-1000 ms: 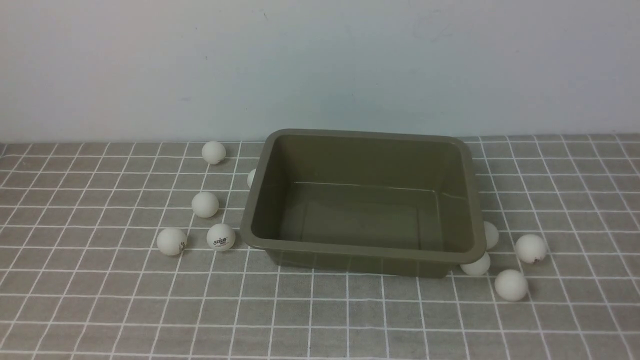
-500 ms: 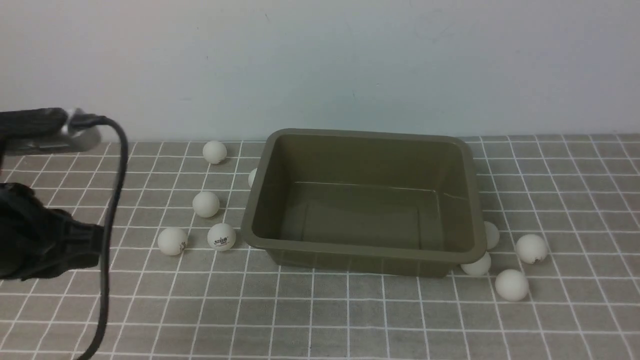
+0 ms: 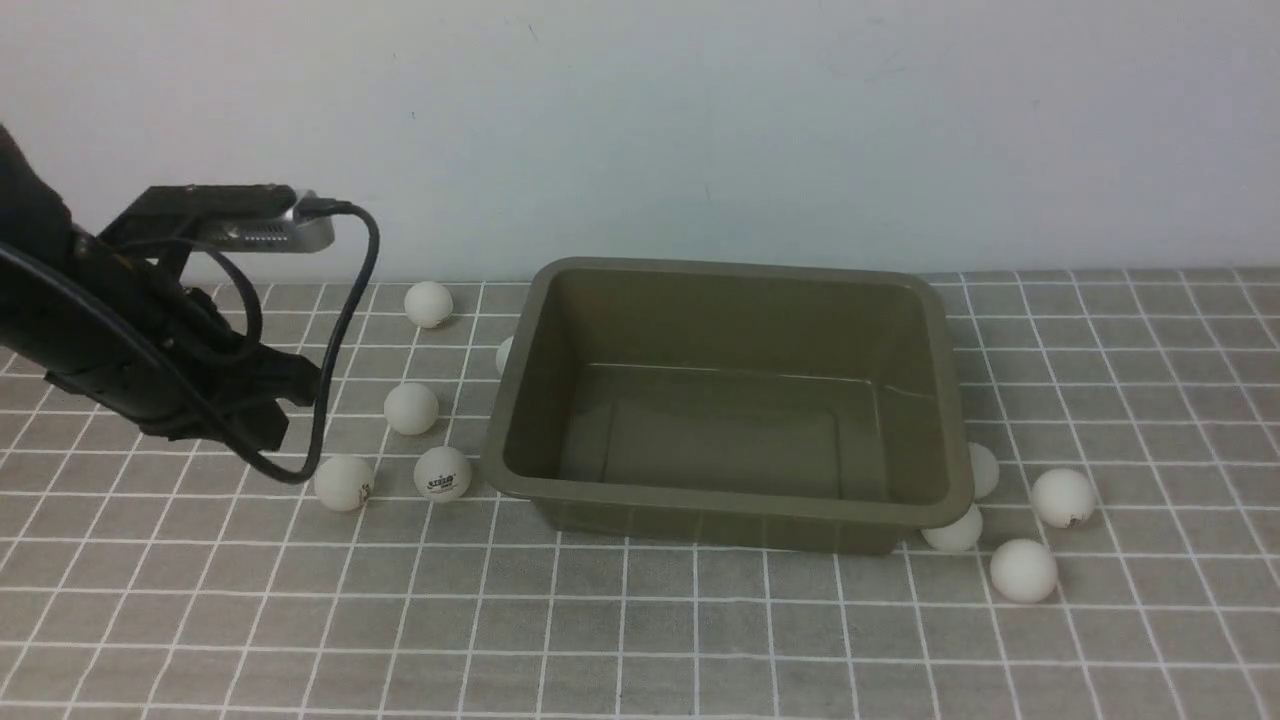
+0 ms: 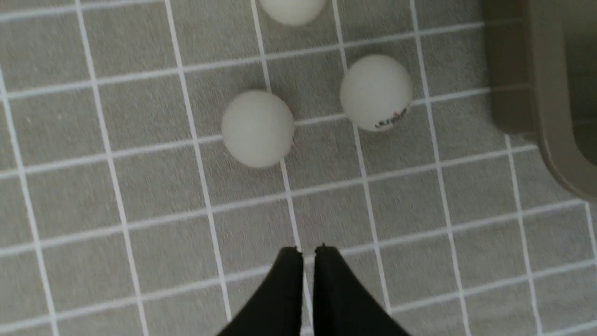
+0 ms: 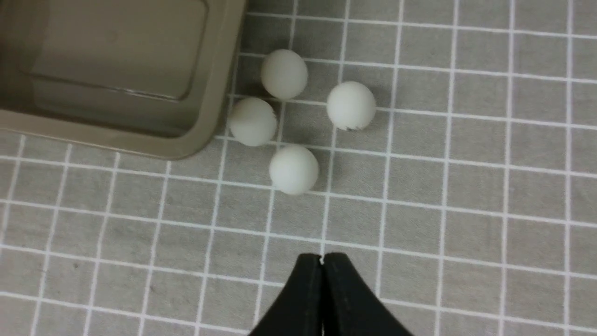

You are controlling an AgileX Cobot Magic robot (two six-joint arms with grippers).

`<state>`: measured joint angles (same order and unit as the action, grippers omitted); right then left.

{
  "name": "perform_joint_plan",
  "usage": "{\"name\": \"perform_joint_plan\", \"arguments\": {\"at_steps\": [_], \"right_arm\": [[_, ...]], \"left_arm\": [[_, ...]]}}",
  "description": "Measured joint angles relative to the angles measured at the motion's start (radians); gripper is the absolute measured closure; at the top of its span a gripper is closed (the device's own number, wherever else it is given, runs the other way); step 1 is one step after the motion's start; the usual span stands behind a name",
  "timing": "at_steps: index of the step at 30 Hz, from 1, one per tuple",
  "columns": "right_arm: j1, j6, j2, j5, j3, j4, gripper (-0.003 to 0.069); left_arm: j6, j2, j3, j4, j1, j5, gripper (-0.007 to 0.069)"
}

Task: Put the table tennis balls into the box on the grey coffee tablecloth.
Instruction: 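Reach for and grasp a ping pong ball on the table beside the basket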

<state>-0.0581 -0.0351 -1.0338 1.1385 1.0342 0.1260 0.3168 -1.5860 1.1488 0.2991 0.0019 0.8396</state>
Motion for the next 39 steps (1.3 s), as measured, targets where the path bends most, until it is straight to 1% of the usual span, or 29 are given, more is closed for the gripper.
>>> {"name": "perform_joint_plan", "arguments": {"at_steps": [3,5,6,8,9,10,11,12,14,24,27,34,39], "right_arm": [[0.000,0.003,0.000,-0.023,0.002,0.007,0.0673],[0.000,0.003,0.000,-0.037,0.004,0.007,0.0673],[0.000,0.003,0.000,-0.037,0.005,0.007,0.0673],[0.000,0.003,0.000,-0.042,0.005,0.008,0.0673],[0.000,0.003,0.000,-0.042,0.005,0.008,0.0673],[0.000,0.003,0.000,-0.042,0.005,0.010,0.0673],[0.000,0.003,0.000,-0.044,0.005,0.011,0.0673],[0.000,0.003,0.000,-0.044,0.005,0.011,0.0673],[0.000,0.003,0.000,-0.044,0.005,0.011,0.0673],[0.000,0.004,-0.001,-0.060,0.005,0.011,0.0673],[0.000,0.004,-0.001,-0.067,0.005,0.011,0.0673],[0.000,0.004,-0.001,-0.075,0.005,0.012,0.0673],[0.000,0.004,-0.001,-0.075,0.005,0.013,0.0673]], "left_arm": [[0.017,-0.046,0.017,0.002,0.000,-0.062,0.0510],[0.024,-0.098,0.026,0.003,0.000,-0.105,0.0408],[0.024,-0.109,0.028,0.003,0.000,-0.113,0.0398],[0.024,-0.187,0.033,0.017,0.000,-0.142,0.0250],[0.024,-0.198,0.033,0.019,0.000,-0.142,0.0230],[0.024,-0.213,0.033,0.025,0.000,-0.142,0.0190],[0.024,-0.247,0.033,0.031,0.000,-0.144,0.0132],[0.025,-0.268,0.033,0.037,0.000,-0.147,0.0098],[0.027,-0.303,0.033,0.039,0.000,-0.159,0.0057],[0.059,-0.339,0.042,0.053,0.000,-0.266,0.0052],[0.068,-0.346,0.047,0.054,-0.003,-0.271,0.0052],[0.073,-0.380,0.051,0.050,-0.055,-0.271,0.0052],[0.065,-0.380,0.051,0.033,-0.061,-0.271,0.0062]]}}
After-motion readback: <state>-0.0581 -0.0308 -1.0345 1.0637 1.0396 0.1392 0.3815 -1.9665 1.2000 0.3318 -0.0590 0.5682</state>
